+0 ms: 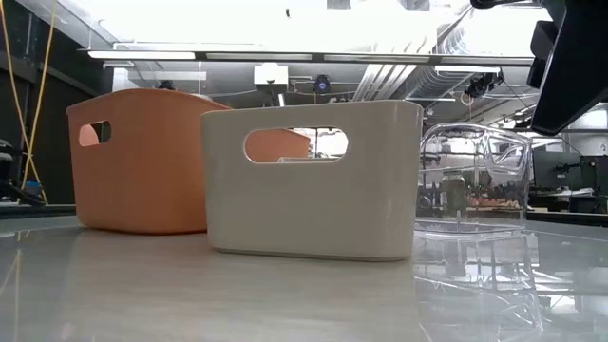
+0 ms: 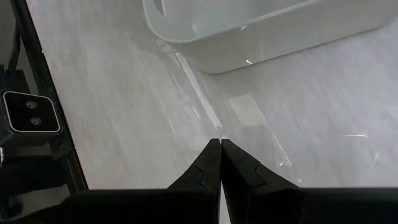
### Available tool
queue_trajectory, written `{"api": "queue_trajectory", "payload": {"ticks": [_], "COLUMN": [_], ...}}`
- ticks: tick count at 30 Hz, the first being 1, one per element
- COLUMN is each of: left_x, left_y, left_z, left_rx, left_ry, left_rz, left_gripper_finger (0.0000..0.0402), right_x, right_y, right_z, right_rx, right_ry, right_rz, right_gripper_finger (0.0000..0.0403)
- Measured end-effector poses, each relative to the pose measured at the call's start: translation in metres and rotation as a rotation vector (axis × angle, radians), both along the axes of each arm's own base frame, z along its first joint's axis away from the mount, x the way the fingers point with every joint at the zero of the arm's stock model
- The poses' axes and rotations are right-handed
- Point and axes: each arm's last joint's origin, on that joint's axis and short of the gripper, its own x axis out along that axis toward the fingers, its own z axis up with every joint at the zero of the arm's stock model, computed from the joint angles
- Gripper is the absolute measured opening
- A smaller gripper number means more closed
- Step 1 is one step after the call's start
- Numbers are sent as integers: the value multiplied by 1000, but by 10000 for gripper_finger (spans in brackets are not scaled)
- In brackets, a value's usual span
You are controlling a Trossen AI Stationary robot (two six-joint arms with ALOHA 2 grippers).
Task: Sort spices by type
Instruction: Put the bottom green seasoning bottle into the gray bin
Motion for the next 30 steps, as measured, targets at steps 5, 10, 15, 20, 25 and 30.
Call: {"api": "queue_trajectory", "payload": {"ticks": [5, 10, 15, 20, 25, 30], "left_x": [4, 8, 10, 12, 20, 25], "left_y": [-6, -13, -18, -18, -13, -12], "left_z": [-12, -28, -42, -46, -46, -39], "left_rx": [29, 63, 80, 100, 118, 74], "left_ry": [14, 48, 106, 101, 73, 36], "left_rz": [-31, -62, -107, -118, -106, -175], "left_gripper_finger": [370, 370, 370, 344, 236, 162], "right_x": [0, 0, 0, 0, 0, -3], "right_y": [0, 0, 0, 0, 0, 4], "right_z": [0, 0, 0, 0, 0, 1], "right_rx": [0, 1, 5, 9, 16, 27], "right_ry": [0, 2, 5, 5, 7, 10], "right_rz": [0, 1, 3, -3, -12, 7], "right_gripper_finger": [0, 0, 0, 0, 0, 0]}}
